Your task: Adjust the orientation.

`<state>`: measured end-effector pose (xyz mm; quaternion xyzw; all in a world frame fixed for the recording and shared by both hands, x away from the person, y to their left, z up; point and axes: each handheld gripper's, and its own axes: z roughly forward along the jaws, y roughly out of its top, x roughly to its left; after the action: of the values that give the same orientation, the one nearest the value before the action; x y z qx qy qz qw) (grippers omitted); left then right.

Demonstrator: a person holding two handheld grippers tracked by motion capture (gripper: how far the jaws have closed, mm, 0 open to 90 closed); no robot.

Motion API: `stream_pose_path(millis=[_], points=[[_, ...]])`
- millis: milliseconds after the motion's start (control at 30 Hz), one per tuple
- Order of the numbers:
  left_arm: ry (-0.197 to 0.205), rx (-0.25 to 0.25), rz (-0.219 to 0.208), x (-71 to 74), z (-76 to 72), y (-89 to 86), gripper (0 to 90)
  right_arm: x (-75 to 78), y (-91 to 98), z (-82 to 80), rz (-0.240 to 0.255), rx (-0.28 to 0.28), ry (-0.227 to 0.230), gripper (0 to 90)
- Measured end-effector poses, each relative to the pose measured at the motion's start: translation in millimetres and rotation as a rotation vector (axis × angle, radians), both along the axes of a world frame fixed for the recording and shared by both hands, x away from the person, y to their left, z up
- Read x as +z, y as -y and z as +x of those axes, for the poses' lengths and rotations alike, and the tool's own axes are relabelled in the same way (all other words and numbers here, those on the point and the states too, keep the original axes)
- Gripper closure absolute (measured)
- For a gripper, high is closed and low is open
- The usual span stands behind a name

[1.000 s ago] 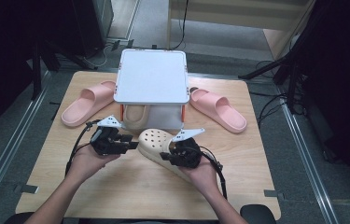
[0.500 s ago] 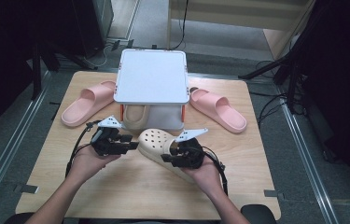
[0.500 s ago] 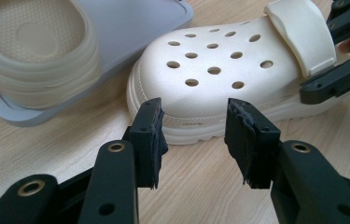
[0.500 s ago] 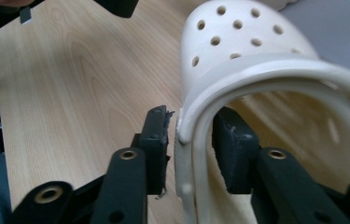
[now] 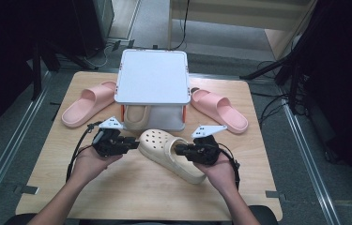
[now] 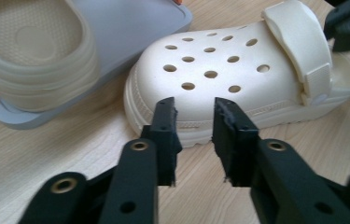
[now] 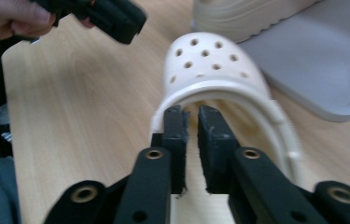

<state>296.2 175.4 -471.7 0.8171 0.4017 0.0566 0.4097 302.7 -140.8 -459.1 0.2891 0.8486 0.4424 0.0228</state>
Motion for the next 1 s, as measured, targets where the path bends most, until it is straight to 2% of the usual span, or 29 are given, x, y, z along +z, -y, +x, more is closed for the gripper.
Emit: stream_pose_path(millis=[133,300,400,533,633,800,1000], points=[[-0.008,-0.024,0.019,-6.5,-0.8,10.1,82.2,4.4,13.6,10.2,0.011,-0.050,0.021,90.0],[-0.026,-0.035,0.023,-17.5,-0.7,23.9,85.0,-0.6,26.5,33.5,-0.005,-0.112,0.026,90.0],[-0.028,-0.043,0.041,-22.9,-0.8,29.4,85.0,-9.3,26.4,45.7,-0.033,-0.115,0.008,90.0],[-0.035,-0.041,0.042,-29.6,1.6,30.9,85.1,-23.2,22.9,58.6,-0.054,-0.107,-0.056,89.8],[-0.038,-0.043,0.039,-29.8,2.2,31.5,85.0,-29.0,18.0,59.0,-0.091,-0.090,-0.066,90.0],[-0.026,-0.046,0.057,-29.7,2.0,32.3,84.4,-28.0,16.9,54.5,-0.095,-0.089,-0.065,90.0],[-0.028,-0.064,0.061,-29.9,5.6,34.0,83.2,-28.3,17.5,39.7,-0.097,-0.089,-0.066,90.0]])
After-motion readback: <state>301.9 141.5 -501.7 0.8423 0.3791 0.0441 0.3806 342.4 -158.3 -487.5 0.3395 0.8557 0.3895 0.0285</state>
